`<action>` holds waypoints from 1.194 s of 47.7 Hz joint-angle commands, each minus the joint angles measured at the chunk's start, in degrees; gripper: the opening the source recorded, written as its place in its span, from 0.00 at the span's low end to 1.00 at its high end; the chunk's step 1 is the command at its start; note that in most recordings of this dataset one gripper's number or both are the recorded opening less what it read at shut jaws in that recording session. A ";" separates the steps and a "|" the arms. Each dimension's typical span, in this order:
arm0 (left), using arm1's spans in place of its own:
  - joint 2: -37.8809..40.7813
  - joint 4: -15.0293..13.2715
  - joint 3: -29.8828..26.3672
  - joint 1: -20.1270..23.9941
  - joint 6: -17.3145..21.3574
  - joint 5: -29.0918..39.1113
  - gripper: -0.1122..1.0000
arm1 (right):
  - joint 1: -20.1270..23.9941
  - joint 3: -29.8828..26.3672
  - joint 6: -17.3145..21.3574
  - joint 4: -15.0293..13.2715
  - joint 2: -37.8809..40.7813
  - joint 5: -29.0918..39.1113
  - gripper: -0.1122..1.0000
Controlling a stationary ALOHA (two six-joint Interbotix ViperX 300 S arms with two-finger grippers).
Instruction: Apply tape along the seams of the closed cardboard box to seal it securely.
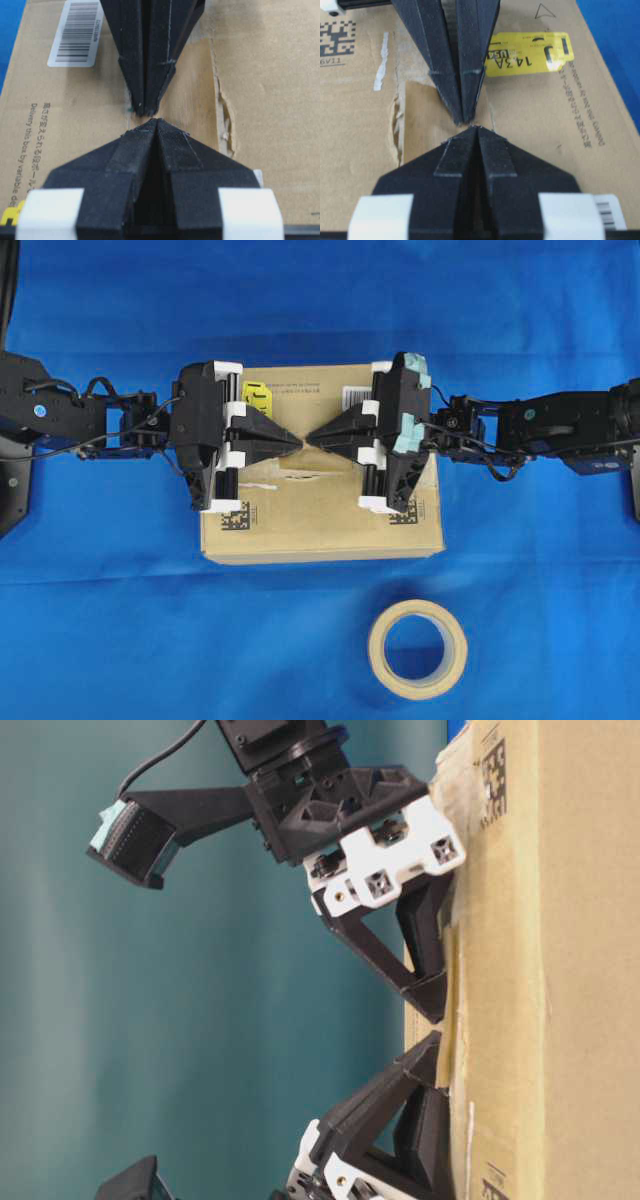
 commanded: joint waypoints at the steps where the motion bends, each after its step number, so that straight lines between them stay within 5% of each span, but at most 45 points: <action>1: -0.70 -0.09 0.88 0.35 -0.18 0.44 0.10 | 0.26 0.88 0.09 0.62 -1.49 0.88 0.11; 25: -3.16 -0.09 4.39 0.35 -0.18 0.26 0.10 | 0.35 8.44 0.00 3.69 -7.12 -0.88 0.11; 44: -12.74 0.44 -1.23 -1.67 3.16 0.35 0.10 | 0.18 6.50 -3.87 2.81 -17.84 -1.41 0.11; 57: -9.58 0.44 -3.16 -4.83 3.08 0.00 0.10 | 0.62 3.08 -4.57 2.81 -14.24 -1.23 0.11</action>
